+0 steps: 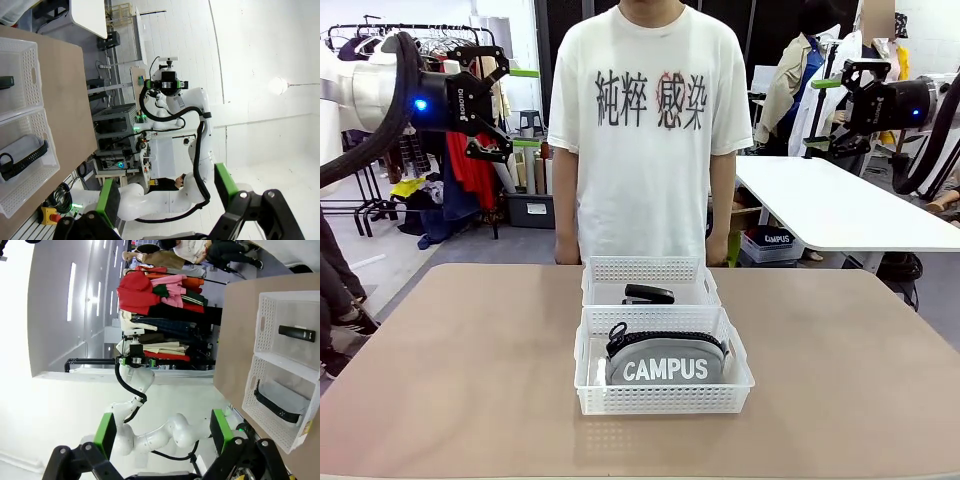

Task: Distribute items into two baskets.
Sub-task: Place the picked Stapler into the Organizing basket as instructed by the person.

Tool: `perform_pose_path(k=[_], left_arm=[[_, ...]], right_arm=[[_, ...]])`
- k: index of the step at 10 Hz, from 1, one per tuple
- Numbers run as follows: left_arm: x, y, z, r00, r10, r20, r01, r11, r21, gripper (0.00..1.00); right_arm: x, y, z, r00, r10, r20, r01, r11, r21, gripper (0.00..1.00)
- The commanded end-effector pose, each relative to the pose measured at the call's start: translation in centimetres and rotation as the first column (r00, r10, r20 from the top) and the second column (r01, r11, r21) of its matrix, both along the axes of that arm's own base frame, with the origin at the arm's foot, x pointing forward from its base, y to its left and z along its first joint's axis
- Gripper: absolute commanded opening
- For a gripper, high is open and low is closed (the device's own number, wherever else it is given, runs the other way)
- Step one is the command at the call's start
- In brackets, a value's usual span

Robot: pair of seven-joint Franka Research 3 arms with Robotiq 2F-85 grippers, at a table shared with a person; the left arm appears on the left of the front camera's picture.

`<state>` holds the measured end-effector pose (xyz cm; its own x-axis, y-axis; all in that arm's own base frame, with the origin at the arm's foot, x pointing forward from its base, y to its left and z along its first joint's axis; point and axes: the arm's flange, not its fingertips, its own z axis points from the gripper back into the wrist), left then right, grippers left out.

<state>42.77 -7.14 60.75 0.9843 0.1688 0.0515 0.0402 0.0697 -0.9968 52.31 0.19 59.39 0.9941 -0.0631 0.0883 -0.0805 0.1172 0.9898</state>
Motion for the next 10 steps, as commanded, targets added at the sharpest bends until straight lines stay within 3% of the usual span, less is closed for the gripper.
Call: perform_pose_path(k=[1, 10], left_arm=[[-0.11, -0.10, 0.13, 1.000, 0.004, -0.002, -0.004, 1.000, -0.005, 1.00], [-0.11, -0.10, 0.13, 1.000, 0.004, -0.002, -0.004, 1.000, -0.005, 1.00]], right_arm=[[-0.19, 0.08, -0.44, 1.000, 0.013, -0.010, -0.013, 0.997, 0.073, 1.00], [0.22, 0.19, -0.47, 1.000, 0.014, -0.012, -0.014, 0.999, 0.028, 1.00]])
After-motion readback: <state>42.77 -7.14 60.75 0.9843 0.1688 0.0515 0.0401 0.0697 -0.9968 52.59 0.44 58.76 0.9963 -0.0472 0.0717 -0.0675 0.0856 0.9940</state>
